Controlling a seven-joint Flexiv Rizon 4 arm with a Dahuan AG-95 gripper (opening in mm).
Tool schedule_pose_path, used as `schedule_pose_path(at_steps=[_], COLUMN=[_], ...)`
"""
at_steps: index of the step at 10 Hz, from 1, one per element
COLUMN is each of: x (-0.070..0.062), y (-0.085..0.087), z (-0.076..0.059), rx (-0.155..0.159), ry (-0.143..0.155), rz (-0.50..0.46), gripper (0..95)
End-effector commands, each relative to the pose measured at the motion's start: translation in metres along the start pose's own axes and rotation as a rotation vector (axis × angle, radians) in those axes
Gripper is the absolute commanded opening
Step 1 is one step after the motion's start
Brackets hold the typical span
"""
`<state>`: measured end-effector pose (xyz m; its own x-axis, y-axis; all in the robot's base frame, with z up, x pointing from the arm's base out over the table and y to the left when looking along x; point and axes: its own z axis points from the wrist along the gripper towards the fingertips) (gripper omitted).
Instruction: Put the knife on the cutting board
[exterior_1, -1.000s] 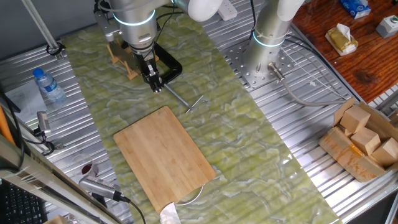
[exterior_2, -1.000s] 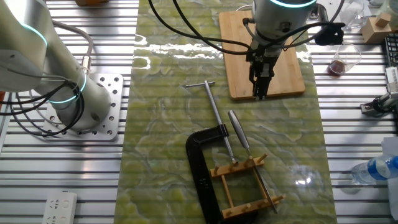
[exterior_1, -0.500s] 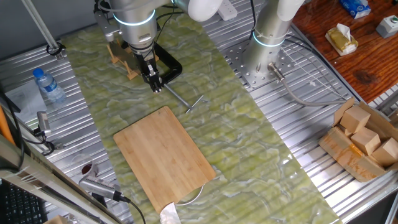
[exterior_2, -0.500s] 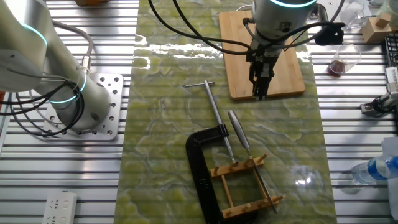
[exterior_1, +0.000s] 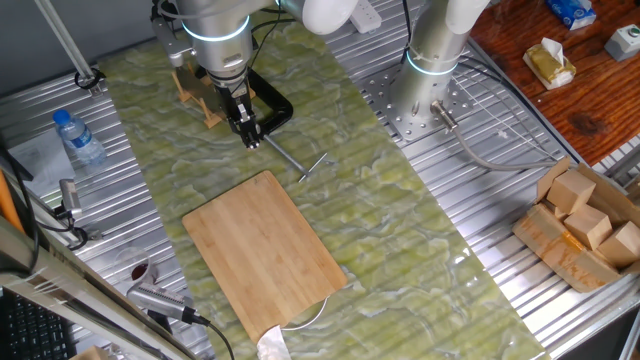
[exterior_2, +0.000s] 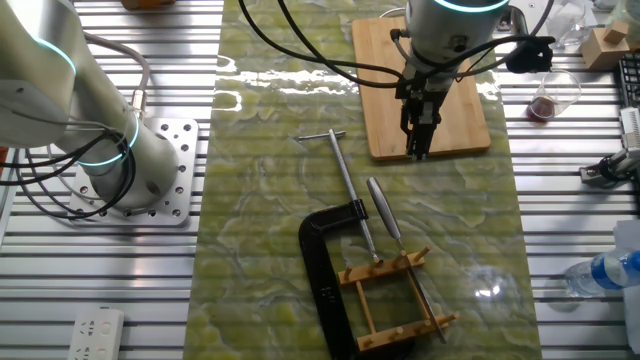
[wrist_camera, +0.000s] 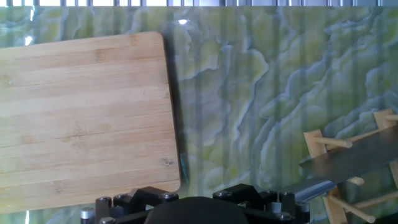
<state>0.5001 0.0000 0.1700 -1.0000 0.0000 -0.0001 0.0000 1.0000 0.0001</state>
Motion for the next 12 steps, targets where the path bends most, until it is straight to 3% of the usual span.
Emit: schedule_pose_path(at_steps=[1, 6, 8, 12], x=[0.0, 0.0, 0.0, 0.004], y=[0.0, 0.0, 0.0, -0.018], z=[0.0, 0.0, 0.0, -0.007], rx=[-0.093, -0.082, -0.079, -0.093], ry=[-0.012, -0.009, -0.005, 0.008], rz=[-0.356, -0.362, -0.41, -0.804], gripper=[0.0, 0.0, 0.0, 0.0])
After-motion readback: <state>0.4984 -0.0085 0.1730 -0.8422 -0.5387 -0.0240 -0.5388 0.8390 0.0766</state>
